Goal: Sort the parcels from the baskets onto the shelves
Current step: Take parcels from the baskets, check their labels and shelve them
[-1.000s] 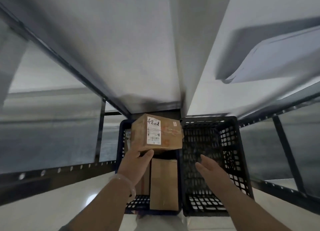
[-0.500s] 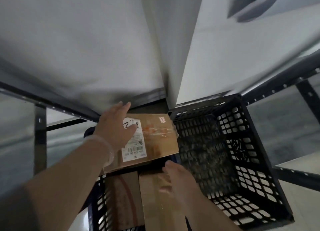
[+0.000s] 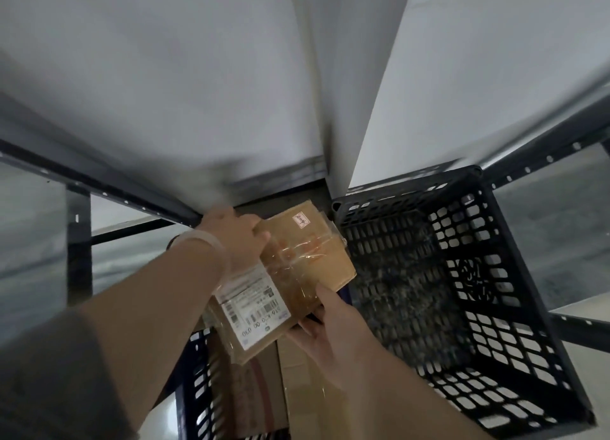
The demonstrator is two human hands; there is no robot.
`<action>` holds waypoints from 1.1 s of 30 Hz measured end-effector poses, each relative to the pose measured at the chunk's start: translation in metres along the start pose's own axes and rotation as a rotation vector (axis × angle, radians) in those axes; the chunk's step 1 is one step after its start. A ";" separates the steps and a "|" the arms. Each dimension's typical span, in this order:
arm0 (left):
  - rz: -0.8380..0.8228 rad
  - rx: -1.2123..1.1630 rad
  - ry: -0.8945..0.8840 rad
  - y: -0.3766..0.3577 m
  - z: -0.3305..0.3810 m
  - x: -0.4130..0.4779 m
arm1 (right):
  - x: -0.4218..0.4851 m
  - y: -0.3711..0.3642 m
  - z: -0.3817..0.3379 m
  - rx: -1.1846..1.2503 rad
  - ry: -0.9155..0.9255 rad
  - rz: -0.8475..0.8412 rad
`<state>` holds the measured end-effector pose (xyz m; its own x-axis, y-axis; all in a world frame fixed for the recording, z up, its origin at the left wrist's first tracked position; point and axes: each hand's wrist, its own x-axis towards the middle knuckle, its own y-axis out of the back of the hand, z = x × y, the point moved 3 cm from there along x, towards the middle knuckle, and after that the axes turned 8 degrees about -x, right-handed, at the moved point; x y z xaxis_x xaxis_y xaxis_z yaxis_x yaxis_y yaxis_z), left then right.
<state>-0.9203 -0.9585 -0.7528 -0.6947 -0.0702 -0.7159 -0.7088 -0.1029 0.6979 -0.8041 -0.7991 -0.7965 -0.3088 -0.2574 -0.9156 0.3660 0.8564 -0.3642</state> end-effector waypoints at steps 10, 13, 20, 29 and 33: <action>0.121 -1.136 0.191 0.044 -0.021 -0.180 | -0.122 -0.029 -0.033 -0.351 0.231 0.049; 0.139 -1.404 0.124 0.076 -0.010 -0.245 | -0.190 -0.042 -0.054 -0.435 0.314 0.083; 0.266 -1.440 -0.254 0.160 0.033 -0.391 | -0.366 -0.052 -0.083 -0.433 0.514 0.103; 0.113 -1.362 -0.658 0.157 0.074 -0.406 | -0.575 0.005 -0.026 -0.276 0.869 0.402; -0.023 -1.184 -0.788 0.161 0.145 -0.616 | -0.656 0.047 0.015 -0.175 0.997 0.381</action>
<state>-0.6247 -0.7875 -0.1966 -0.8488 0.4640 -0.2535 -0.4739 -0.8802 -0.0243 -0.5712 -0.5971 -0.2153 -0.8052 0.4516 -0.3843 0.4830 0.8754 0.0166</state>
